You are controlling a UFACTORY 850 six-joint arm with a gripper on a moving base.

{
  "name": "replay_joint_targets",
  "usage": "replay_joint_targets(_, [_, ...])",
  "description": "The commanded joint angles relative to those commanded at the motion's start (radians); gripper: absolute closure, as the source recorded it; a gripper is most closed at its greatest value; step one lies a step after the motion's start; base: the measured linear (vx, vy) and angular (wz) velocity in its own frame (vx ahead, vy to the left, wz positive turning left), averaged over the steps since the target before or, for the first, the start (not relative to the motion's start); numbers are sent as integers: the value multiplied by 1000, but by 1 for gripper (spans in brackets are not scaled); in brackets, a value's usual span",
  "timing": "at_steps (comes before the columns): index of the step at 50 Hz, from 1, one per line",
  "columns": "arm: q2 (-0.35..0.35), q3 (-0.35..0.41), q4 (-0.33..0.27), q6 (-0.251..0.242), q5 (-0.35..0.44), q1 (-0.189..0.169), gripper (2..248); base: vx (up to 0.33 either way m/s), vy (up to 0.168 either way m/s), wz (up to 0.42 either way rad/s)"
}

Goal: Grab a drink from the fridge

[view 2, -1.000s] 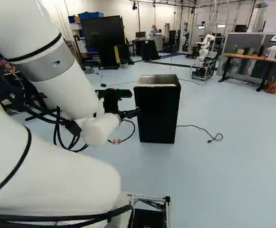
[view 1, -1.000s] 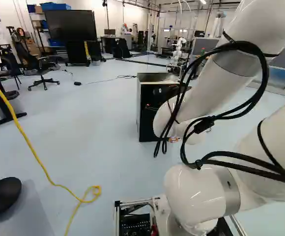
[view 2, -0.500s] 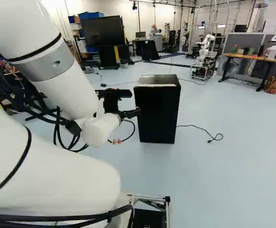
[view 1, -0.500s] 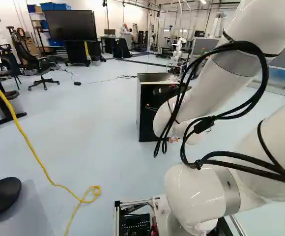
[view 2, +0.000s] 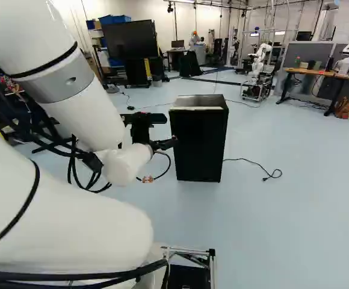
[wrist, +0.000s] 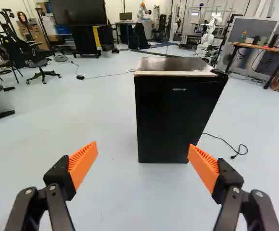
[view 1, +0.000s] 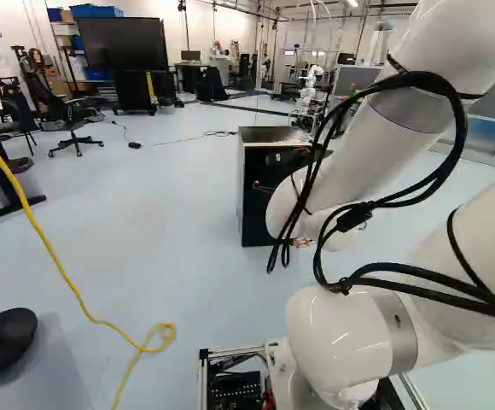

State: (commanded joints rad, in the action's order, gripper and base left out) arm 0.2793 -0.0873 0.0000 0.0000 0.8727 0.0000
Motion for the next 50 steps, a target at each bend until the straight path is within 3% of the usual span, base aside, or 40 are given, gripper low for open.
replay_joint_targets(50, [0, 0, 0, 0, 0, 0, 3, 48, 0, -4])
